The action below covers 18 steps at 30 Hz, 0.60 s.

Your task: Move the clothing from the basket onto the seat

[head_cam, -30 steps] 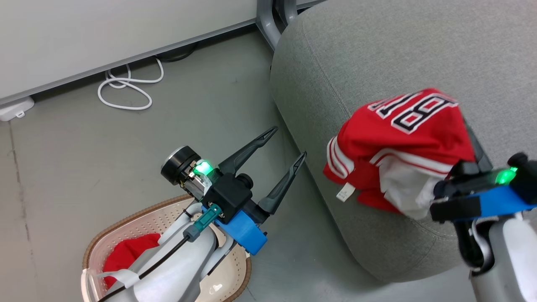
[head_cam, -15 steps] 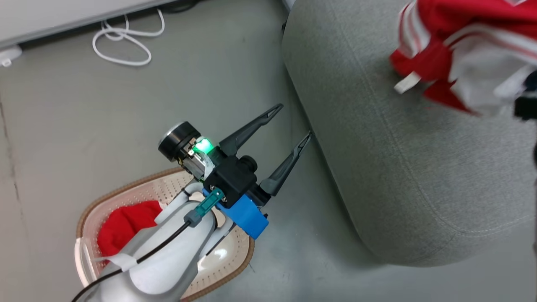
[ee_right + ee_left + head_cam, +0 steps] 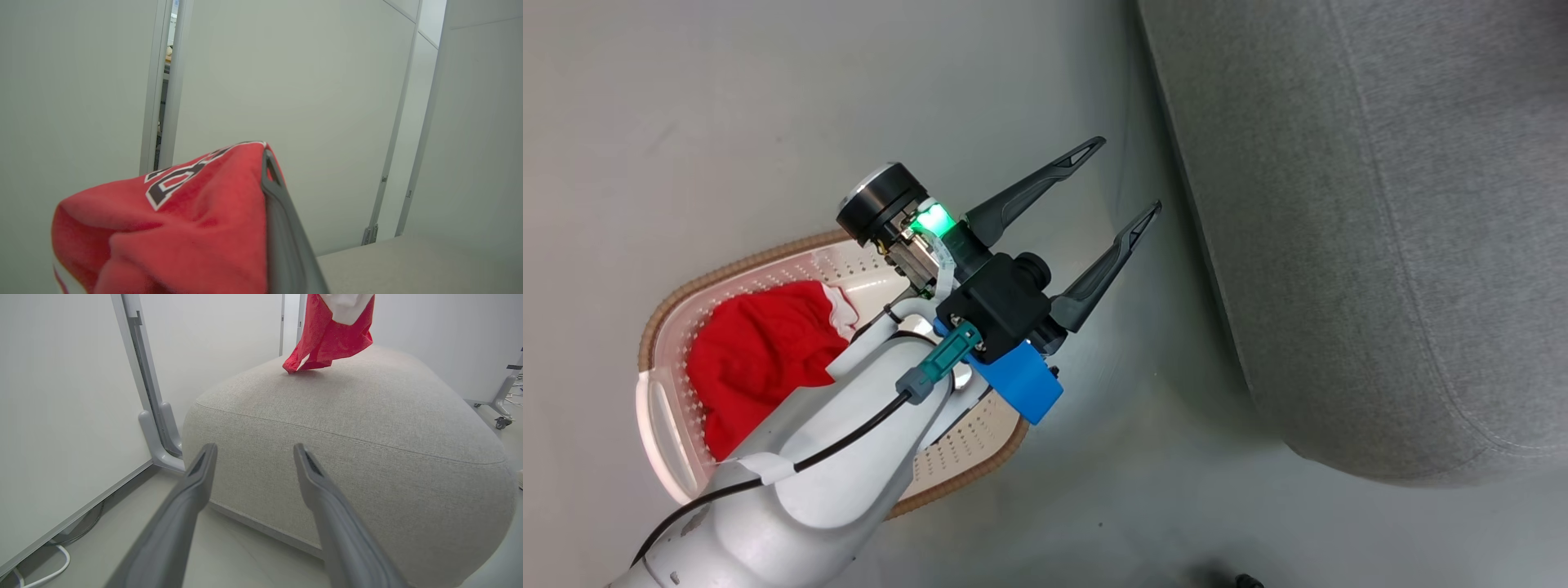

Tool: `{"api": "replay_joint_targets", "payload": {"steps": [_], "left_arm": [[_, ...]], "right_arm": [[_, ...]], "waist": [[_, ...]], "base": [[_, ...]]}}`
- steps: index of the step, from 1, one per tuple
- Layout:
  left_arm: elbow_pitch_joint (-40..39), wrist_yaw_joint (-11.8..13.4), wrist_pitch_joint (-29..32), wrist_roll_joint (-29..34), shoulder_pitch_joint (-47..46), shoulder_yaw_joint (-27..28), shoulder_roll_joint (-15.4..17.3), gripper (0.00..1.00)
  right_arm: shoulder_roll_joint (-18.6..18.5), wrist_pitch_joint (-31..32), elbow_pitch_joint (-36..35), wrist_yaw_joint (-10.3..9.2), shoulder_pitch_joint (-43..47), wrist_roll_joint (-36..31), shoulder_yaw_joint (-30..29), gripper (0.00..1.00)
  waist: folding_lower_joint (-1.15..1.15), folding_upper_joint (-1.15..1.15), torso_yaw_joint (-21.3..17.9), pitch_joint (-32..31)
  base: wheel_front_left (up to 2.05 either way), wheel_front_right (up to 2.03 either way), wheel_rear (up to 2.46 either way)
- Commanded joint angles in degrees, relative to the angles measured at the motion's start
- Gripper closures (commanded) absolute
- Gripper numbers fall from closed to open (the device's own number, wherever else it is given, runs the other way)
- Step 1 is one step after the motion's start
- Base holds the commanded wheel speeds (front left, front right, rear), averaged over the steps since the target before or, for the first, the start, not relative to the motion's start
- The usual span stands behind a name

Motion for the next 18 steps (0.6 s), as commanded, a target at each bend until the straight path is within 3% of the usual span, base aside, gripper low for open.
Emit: {"api": "replay_joint_targets", "payload": {"steps": [1,11,18], "left_arm": [[0.1,0.0,-0.2,0.1,-1.0,0.0,0.3,0.00],[0.8,0.0,-0.8,-0.2,-2.5,-1.0,0.0,0.00],[1.7,0.1,-1.0,-0.6,-3.1,-1.0,0.0,0.00]], "right_arm": [[-0.4,-0.2,2.1,0.03,-0.6,-0.3,-0.6,1.00],[1.4,-0.2,19.3,0.03,2.6,-1.9,-2.5,1.00],[3.2,-0.2,25.2,0.03,5.9,-1.4,-4.0,1.00]], "waist": [[-0.01,0.00,0.5,1.8],[-0.01,0.00,1.4,3.8],[-0.01,0.00,1.6,3.7]], "base": [[0.00,0.00,0.00],[0.00,0.00,0.00],[0.00,0.00,0.00]]}}
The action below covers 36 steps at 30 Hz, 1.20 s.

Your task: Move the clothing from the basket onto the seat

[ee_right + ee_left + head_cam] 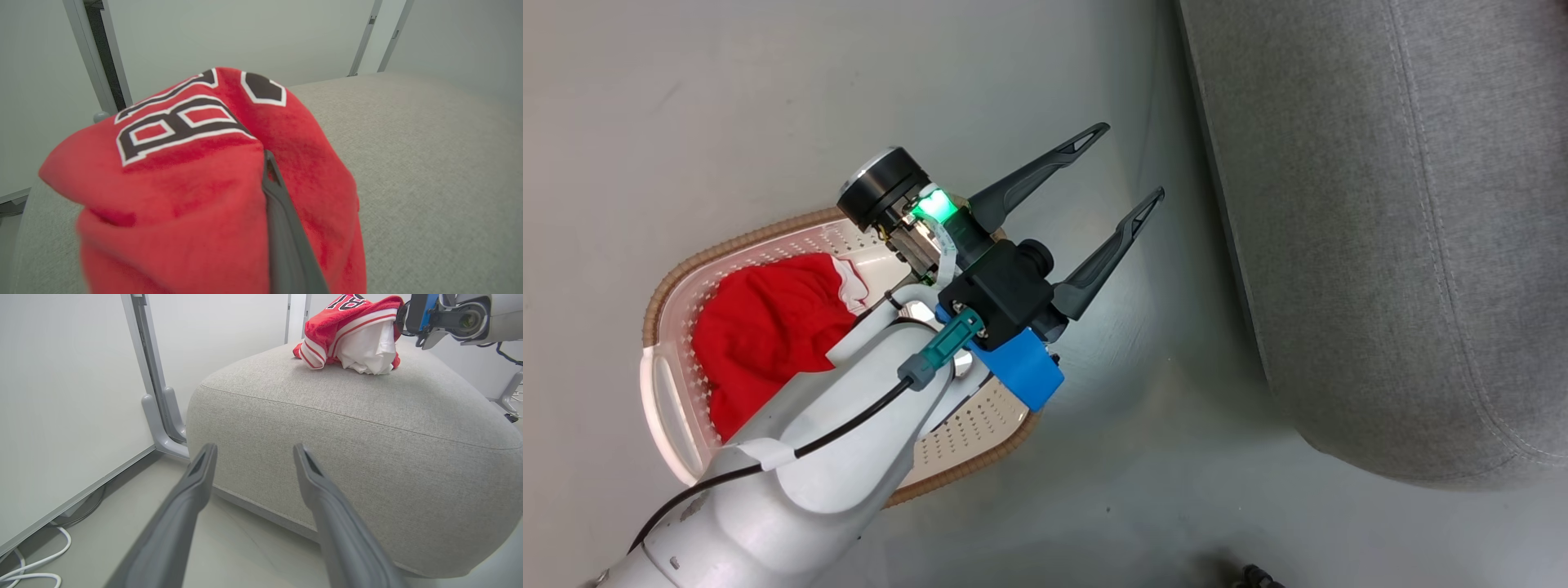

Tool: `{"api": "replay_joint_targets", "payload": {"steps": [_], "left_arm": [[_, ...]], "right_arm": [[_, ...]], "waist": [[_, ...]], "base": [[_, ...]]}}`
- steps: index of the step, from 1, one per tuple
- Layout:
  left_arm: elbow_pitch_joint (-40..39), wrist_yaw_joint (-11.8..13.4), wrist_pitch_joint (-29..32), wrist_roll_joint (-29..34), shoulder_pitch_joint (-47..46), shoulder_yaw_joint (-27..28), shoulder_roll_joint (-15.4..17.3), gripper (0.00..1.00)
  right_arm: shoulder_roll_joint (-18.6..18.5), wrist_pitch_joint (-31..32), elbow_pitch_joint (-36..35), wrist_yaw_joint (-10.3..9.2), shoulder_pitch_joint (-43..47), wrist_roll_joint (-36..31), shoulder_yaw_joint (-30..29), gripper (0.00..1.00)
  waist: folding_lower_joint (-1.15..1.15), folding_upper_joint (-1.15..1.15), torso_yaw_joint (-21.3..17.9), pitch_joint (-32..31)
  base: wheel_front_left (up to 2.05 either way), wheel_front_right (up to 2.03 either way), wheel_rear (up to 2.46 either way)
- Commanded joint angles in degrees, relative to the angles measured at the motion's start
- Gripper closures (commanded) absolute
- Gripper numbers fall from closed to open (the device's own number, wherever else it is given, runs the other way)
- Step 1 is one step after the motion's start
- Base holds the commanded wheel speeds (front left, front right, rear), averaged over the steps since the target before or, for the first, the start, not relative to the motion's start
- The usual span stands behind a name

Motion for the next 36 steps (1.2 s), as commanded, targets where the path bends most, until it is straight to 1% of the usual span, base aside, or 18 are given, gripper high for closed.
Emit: {"api": "replay_joint_targets", "payload": {"steps": [1,2,3,4,5,11,15,20,25,28,30,36], "left_arm": [[0.3,0.1,-0.3,-0.2,-0.8,0.0,0.2,0.00],[0.5,0.1,-0.4,-0.3,-0.7,0.0,0.3,0.00],[0.6,0.2,-0.4,-0.4,-0.6,0.1,0.4,0.00],[0.7,0.3,-0.5,-0.5,-0.4,0.1,0.4,0.00],[0.8,0.4,-0.6,-0.5,-0.2,0.1,0.4,0.00],[1.6,0.8,-0.9,-1.4,1.7,0.2,-0.5,0.00],[2.2,1.3,-1.0,-2.3,3.8,0.7,-0.9,0.00],[1.4,2.0,-1.0,-3.2,7.6,2.2,-1.2,0.00],[0.7,2.9,-1.0,-3.9,12.1,4.7,-1.4,0.00],[0.1,3.8,-1.1,-4.4,14.9,7.0,-1.6,0.00],[-0.2,4.2,-1.1,-4.6,16.8,8.5,-1.8,0.00],[-1.1,5.1,-1.1,-4.4,21.9,13.5,-1.6,0.00]], "right_arm": [[0.4,-0.2,0.1,0.02,0.9,0.0,-0.2,1.00],[0.6,-0.2,0.2,0.01,1.4,0.1,-0.2,1.00],[0.9,-0.2,0.2,0.02,1.9,0.2,-0.1,0.82],[1.3,-0.2,0.0,0.02,2.4,0.2,-0.1,0.37],[1.7,-0.2,0.0,0.01,3.0,0.3,0.1,0.00],[3.0,-0.2,-1.3,0.02,8.6,-0.3,2.0,0.00],[4.2,-0.2,-3.3,0.02,13.9,-0.7,3.9,0.00],[5.8,-0.2,-5.1,0.01,20.5,-0.6,4.9,0.00],[6.9,-0.2,-7.6,0.01,26.3,-0.6,7.0,0.00],[8.6,-0.2,-10.1,0.02,29.6,-0.4,8.1,0.00],[9.2,-0.2,-12.0,0.01,31.2,-0.3,8.6,0.00],[11.4,-0.2,-18.1,0.01,34.4,-0.7,12.9,0.00]], "waist": [[-0.01,0.00,-0.2,-0.5],[-0.01,0.00,-0.4,-0.8],[-0.01,0.00,-0.5,-1.2],[-0.01,0.00,-0.7,-1.7],[-0.01,0.00,-0.8,-2.3],[-0.01,0.00,-1.0,-6.9],[-0.01,0.00,-1.0,-10.6],[-0.01,0.00,-0.5,-15.3],[-0.01,0.00,0.8,-19.7],[-0.01,0.00,1.8,-22.2],[-0.01,0.00,2.5,-23.6],[-0.01,0.00,4.2,-27.4]], "base": [[0.00,0.00,0.00],[0.00,0.00,0.00],[0.00,0.00,0.00],[0.00,0.00,0.00],[0.00,0.00,0.00],[0.00,0.00,0.00],[0.00,0.00,0.00],[0.00,0.00,0.00],[0.00,0.00,0.00],[0.00,0.00,0.00],[0.00,0.00,0.00],[0.00,0.00,0.00]]}}
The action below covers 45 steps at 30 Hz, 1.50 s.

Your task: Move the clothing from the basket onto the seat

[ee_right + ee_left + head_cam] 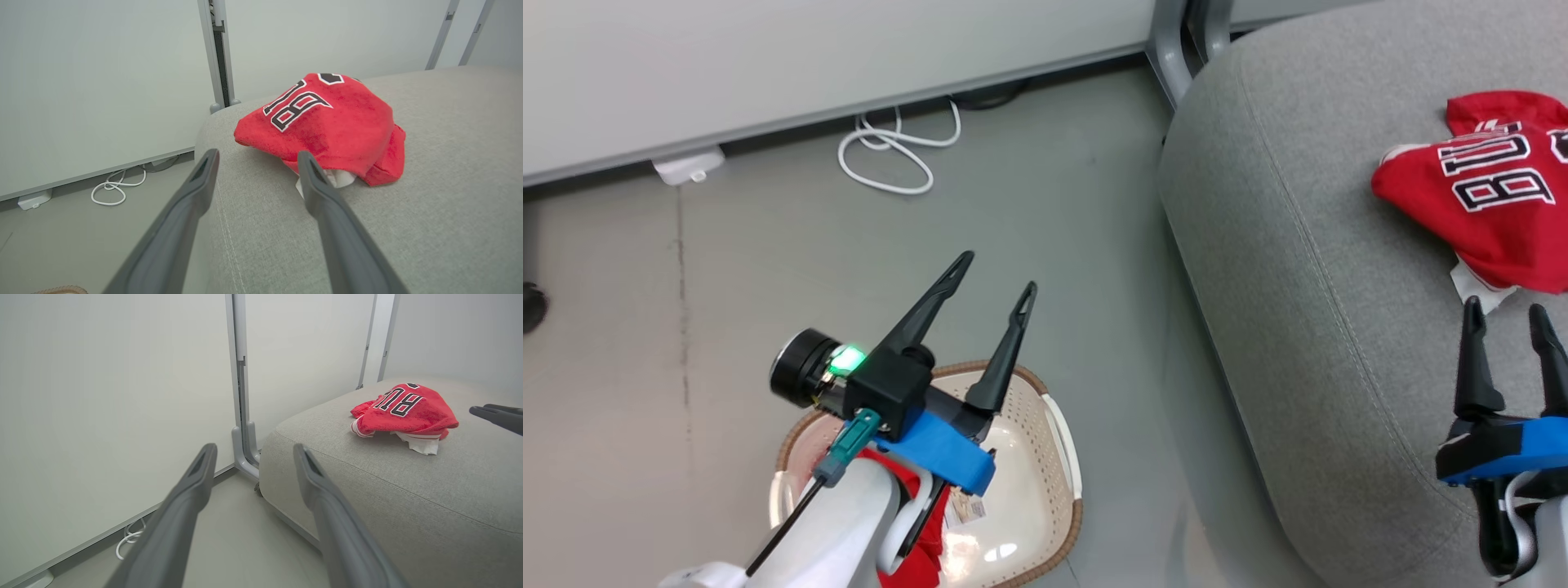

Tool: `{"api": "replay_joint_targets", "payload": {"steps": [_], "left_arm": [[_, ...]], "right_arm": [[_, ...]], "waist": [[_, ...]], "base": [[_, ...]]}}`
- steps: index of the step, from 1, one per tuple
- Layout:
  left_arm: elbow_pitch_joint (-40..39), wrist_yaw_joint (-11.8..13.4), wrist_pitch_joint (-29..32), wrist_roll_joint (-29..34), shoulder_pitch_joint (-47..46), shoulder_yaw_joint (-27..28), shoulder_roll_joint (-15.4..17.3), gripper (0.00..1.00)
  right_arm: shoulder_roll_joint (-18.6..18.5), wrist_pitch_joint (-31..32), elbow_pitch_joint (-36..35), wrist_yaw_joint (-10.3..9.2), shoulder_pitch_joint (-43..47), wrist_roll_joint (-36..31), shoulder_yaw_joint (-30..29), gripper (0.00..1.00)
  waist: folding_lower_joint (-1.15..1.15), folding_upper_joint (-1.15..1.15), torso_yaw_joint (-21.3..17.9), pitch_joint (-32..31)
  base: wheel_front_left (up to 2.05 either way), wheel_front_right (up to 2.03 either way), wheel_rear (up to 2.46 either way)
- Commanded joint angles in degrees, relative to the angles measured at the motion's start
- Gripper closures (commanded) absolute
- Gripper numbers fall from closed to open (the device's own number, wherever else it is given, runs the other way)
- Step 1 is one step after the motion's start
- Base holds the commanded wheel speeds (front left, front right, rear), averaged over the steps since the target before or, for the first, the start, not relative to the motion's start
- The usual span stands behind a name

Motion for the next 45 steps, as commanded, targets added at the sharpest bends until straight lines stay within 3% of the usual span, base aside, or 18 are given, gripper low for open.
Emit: {"api": "replay_joint_targets", "payload": {"steps": [1,20,34,45], "left_arm": [[-0.3,0.3,-0.3,0.0,1.7,1.8,0.2,0.00],[-1.9,1.6,-0.3,3.0,11.1,19.1,-1.6,0.00],[-3.9,0.6,-0.3,6.2,16.4,28.2,-4.4,0.00],[-5.0,-0.4,-0.3,8.1,20.8,31.5,-6.4,0.00]], "right_arm": [[0.6,-0.2,-2.2,0.02,1.4,0.0,1.4,0.00],[3.6,-0.2,-14.9,0.02,2.9,-1.3,13.7,0.00],[4.4,-0.2,-19.6,0.02,8.3,-3.4,12.6,0.00],[5.1,-0.2,-19.6,0.02,11.8,-3.7,12.0,0.00]], "waist": [[0.01,0.00,1.7,-2.5],[0.01,0.00,8.2,-8.1],[0.01,0.00,10.9,-10.2],[0.01,0.00,11.6,-12.1]], "base": [[0.00,0.00,0.00],[0.00,0.00,0.00],[0.00,0.00,0.00],[0.00,0.00,0.00]]}}
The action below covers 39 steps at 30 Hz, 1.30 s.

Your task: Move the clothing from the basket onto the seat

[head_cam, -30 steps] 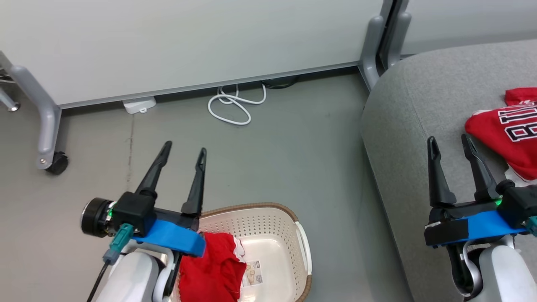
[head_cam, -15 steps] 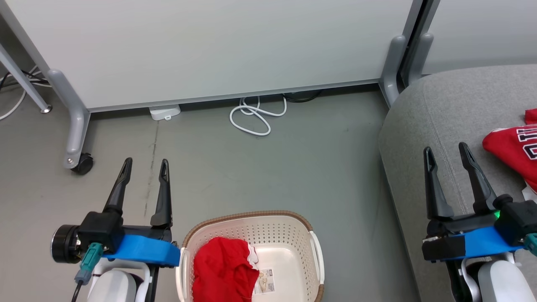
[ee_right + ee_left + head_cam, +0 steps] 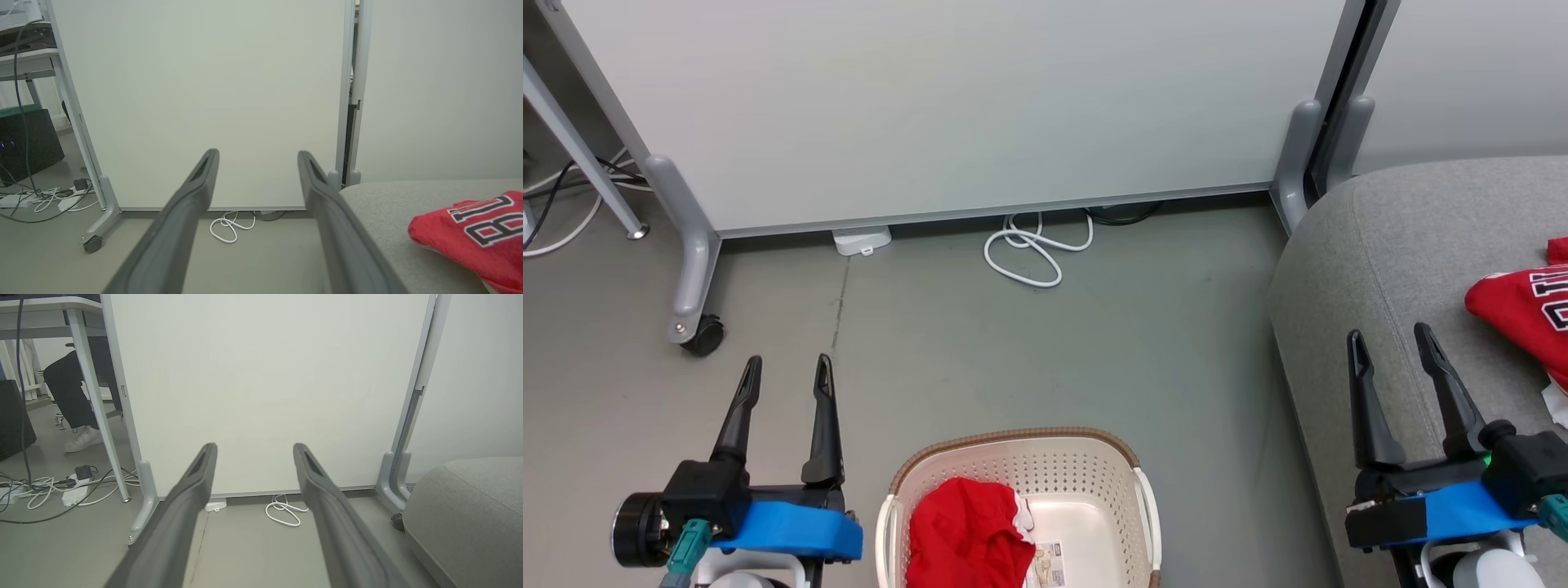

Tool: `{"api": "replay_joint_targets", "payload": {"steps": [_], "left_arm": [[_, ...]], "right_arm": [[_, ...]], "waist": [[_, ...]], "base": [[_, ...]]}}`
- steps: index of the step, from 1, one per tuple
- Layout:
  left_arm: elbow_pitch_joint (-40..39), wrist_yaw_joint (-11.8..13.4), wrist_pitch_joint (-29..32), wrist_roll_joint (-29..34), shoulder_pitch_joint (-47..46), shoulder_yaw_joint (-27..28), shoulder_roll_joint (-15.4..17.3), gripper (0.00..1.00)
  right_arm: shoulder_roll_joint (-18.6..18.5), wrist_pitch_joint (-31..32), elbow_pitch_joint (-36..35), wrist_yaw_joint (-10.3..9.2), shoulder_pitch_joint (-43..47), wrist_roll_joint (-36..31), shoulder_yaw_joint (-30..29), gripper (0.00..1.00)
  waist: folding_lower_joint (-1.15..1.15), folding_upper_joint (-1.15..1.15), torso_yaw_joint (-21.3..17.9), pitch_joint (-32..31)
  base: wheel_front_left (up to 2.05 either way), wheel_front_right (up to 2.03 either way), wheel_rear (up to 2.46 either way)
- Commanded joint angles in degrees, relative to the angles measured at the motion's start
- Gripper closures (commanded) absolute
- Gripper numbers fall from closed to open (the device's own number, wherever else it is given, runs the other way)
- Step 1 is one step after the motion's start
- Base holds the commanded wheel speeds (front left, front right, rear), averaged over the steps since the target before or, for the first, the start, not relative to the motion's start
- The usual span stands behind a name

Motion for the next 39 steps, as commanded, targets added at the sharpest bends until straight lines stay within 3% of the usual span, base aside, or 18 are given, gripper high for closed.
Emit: {"api": "replay_joint_targets", "payload": {"steps": [1,29,39], "left_arm": [[-0.2,-0.3,-0.3,0.5,0.7,0.6,-0.2,0.00],[0.6,-2.7,-0.3,2.0,2.2,3.4,-2.5,0.00],[2.5,-3.9,-0.3,4.0,-3.1,1.1,-1.0,0.00]], "right_arm": [[0.2,-0.2,0.0,0.03,1.0,-0.3,-0.1,0.00],[1.0,-0.2,1.6,0.03,2.1,-0.5,0.6,0.00],[0.9,-0.2,1.0,0.03,0.3,-0.7,0.9,0.00]], "waist": [[0.00,0.00,0.1,-0.3],[0.00,0.00,0.1,-1.2],[0.00,0.00,-0.4,0.5]], "base": [[0.00,0.00,0.00],[0.00,0.00,0.00],[0.00,0.00,0.00]]}}
